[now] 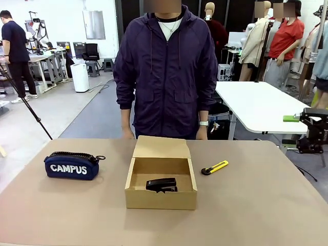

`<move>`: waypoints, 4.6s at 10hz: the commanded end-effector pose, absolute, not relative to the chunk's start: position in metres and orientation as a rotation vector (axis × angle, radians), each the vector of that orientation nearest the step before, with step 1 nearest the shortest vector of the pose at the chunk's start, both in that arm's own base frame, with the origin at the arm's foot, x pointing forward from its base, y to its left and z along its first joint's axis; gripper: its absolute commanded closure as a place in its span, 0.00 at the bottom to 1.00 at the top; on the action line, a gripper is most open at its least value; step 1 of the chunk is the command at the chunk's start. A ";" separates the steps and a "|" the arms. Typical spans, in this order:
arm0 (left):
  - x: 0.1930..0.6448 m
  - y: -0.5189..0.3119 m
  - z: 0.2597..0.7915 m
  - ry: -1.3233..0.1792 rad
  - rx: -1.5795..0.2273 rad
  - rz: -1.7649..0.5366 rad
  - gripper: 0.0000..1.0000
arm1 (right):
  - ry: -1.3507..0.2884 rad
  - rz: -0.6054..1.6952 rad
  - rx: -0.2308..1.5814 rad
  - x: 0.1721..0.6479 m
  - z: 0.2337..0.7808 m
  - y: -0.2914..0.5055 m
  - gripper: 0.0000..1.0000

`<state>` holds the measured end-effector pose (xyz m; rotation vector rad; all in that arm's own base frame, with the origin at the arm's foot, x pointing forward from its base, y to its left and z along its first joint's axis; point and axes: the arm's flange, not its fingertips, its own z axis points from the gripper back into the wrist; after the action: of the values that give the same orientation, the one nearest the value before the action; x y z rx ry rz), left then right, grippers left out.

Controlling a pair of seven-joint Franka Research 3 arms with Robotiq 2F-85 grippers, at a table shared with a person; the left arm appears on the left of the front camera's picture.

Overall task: Pack the items into the box.
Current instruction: Pick up the item indicated by the person and place it inside the Mailer Box.

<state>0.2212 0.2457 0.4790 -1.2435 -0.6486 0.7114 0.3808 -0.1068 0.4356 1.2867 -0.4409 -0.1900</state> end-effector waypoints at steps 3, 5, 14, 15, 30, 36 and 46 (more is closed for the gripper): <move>0.222 0.246 0.479 -0.672 -1.258 0.696 0.00 | -0.387 -0.087 1.226 0.383 0.448 -0.104 0.00; 0.222 0.246 0.479 -0.672 -1.258 0.696 0.00 | -0.387 -0.087 1.226 0.383 0.448 -0.104 0.00; 0.222 0.246 0.479 -0.672 -1.258 0.696 0.00 | -0.387 -0.087 1.226 0.383 0.448 -0.104 0.00; 0.222 0.246 0.479 -0.672 -1.258 0.696 0.00 | -0.387 -0.087 1.226 0.383 0.448 -0.104 0.00; 0.432 -0.058 0.464 -0.364 0.212 0.001 0.00 | -0.387 -0.087 1.226 0.383 0.448 -0.104 0.00; 0.435 -0.066 0.467 -0.368 0.144 -0.084 0.00 | -0.387 -0.087 1.226 0.383 0.448 -0.104 0.00; 0.520 -0.050 0.434 -0.290 0.024 -1.300 0.00 | -0.387 -0.087 1.226 0.383 0.448 -0.104 0.00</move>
<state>0.5017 -0.0822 0.4271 -0.0310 -0.3219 -1.1713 0.3827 -0.1017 0.4460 1.2273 -0.3908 -0.1015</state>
